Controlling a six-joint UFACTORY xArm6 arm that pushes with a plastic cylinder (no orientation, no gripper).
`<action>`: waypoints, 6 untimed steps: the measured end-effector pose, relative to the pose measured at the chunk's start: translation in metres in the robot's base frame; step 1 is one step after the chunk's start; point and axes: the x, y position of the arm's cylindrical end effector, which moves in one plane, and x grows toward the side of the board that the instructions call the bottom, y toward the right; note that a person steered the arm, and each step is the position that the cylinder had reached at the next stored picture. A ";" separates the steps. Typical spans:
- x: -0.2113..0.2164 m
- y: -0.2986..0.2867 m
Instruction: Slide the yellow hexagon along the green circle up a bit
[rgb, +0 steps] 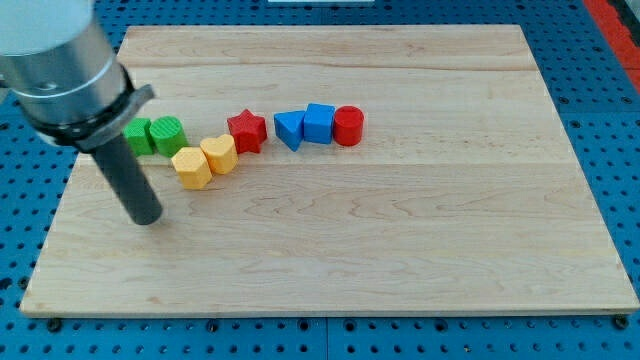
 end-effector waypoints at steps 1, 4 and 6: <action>-0.019 0.023; -0.076 0.018; -0.067 0.035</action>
